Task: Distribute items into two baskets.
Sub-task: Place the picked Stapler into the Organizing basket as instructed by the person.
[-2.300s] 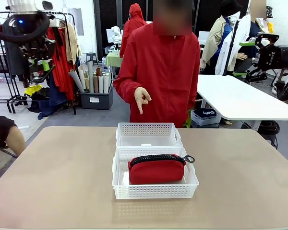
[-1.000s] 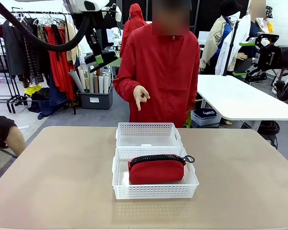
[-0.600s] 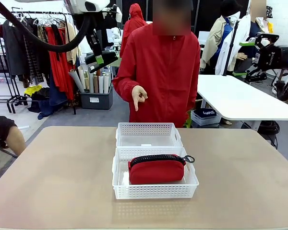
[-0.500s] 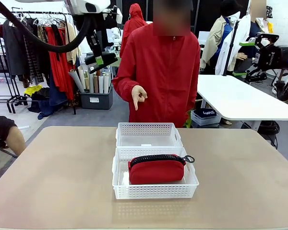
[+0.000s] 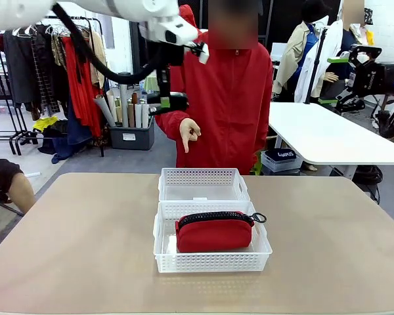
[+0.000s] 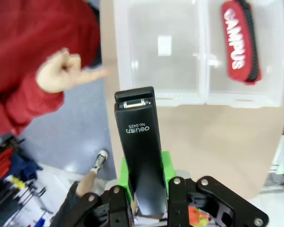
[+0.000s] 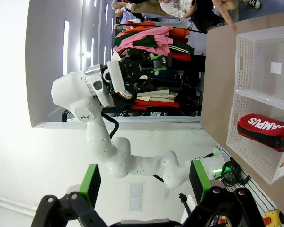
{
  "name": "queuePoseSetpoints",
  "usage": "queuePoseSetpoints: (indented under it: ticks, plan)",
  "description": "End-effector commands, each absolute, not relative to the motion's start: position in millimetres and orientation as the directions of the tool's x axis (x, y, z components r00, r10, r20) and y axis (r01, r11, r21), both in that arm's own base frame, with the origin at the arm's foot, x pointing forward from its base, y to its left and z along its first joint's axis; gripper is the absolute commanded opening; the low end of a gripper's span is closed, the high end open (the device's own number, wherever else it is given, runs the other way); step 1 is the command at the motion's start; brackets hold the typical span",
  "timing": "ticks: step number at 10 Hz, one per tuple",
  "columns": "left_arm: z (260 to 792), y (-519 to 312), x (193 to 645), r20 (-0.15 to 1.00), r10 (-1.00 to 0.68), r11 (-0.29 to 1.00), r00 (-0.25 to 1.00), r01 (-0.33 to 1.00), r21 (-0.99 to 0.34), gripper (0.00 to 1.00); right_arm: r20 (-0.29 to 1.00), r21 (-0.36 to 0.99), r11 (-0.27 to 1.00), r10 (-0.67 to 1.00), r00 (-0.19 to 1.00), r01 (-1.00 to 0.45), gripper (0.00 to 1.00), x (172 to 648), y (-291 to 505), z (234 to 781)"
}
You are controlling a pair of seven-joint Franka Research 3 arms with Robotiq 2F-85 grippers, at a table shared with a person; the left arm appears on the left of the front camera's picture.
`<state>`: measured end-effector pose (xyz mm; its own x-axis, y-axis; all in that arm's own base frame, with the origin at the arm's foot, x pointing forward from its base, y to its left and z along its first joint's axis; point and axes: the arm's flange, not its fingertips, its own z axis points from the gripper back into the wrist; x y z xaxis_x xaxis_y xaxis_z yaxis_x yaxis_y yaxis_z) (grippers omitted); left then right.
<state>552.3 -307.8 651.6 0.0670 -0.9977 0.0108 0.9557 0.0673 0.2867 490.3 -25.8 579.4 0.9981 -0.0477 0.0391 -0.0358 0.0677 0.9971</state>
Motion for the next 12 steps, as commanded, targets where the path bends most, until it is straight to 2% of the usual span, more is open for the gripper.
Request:
queuePoseSetpoints:
  ticks: [1, 3, 7, 9, 12]
  plan:
    - [655.2, -336.4, 585.7, -0.071, -0.997, -0.034, -0.016, 0.965, 0.261, 0.0, 0.044, 0.997, 0.071, -0.059, 0.997, -0.039, 1.0, 487.7, -23.4, 580.5]
    - [639.2, -367.4, 591.6, -0.102, -0.991, -0.105, -0.087, 0.975, 0.195, 0.0, 0.044, 0.997, 0.071, -0.059, 0.997, -0.039, 1.0, 487.7, -23.4, 580.5]
    - [588.3, -414.9, 594.2, -0.128, -0.988, -0.1, -0.085, 0.989, 0.11, 0.0, 0.044, 0.997, 0.071, -0.059, 0.997, -0.039, 1.0, 487.7, -23.4, 580.5]
    - [556.0, -418.2, 592.5, -0.153, -0.985, -0.092, -0.082, 0.994, 0.055, 0.0, 0.044, 0.997, 0.071, -0.059, 0.997, -0.039, 1.0, 487.7, -23.4, 580.5]
    - [521.6, -409.2, 596.8, -0.192, -0.98, -0.071, -0.061, 0.996, 0.049, 0.0, 0.044, 0.997, 0.071, -0.059, 0.997, -0.039, 1.0, 487.7, -23.4, 580.5]
